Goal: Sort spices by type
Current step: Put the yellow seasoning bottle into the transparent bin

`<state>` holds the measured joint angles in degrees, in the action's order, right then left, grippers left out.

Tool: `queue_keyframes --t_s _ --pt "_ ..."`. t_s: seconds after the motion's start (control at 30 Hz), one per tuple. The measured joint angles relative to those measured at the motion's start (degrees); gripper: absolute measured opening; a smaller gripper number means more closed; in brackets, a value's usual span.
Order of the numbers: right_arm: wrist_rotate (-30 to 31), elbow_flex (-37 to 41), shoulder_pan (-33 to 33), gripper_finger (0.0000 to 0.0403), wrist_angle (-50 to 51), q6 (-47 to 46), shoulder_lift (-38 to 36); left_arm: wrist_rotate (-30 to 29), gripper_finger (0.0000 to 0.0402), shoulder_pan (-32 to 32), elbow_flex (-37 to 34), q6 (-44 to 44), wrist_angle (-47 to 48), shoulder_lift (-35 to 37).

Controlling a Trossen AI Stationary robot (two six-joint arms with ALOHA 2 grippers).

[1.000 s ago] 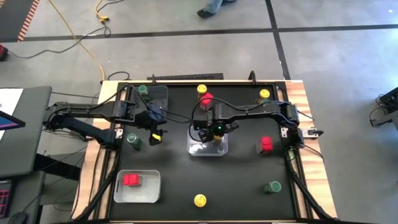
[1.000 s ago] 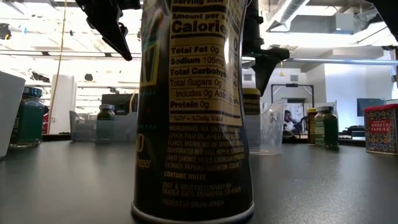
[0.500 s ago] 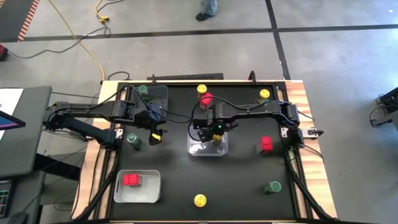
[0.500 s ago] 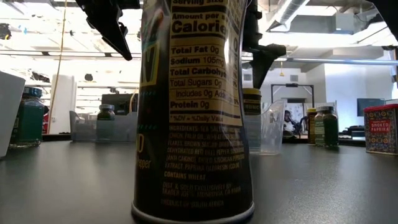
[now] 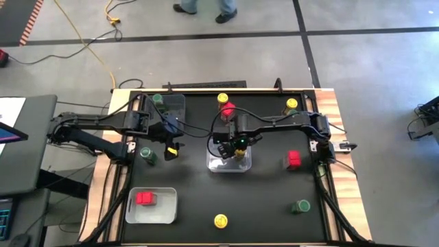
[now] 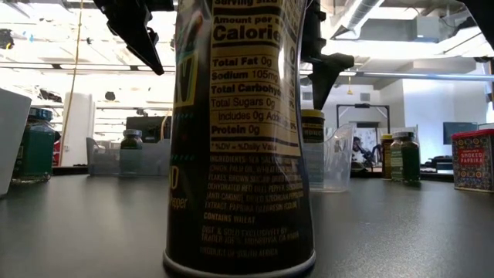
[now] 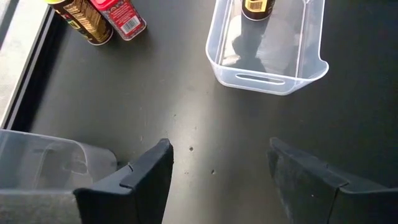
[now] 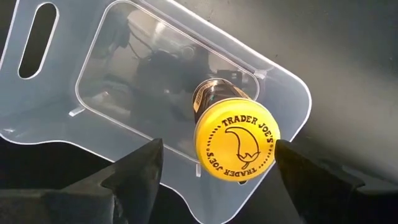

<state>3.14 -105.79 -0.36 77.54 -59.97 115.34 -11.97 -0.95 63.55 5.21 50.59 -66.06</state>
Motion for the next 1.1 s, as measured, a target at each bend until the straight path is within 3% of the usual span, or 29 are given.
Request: queue_keyframes --t_s 0.3,1.1 --pt "0.28 3.03 -0.04 0.0331 0.0 -1.4 -0.2 0.02 0.0248 0.0 -0.02 -0.04 0.06 -0.09" --pt "1.77 0.18 0.17 0.0331 -1.45 -2.15 0.16 -0.02 0.0248 0.0 -0.02 0.01 -0.15 0.02"
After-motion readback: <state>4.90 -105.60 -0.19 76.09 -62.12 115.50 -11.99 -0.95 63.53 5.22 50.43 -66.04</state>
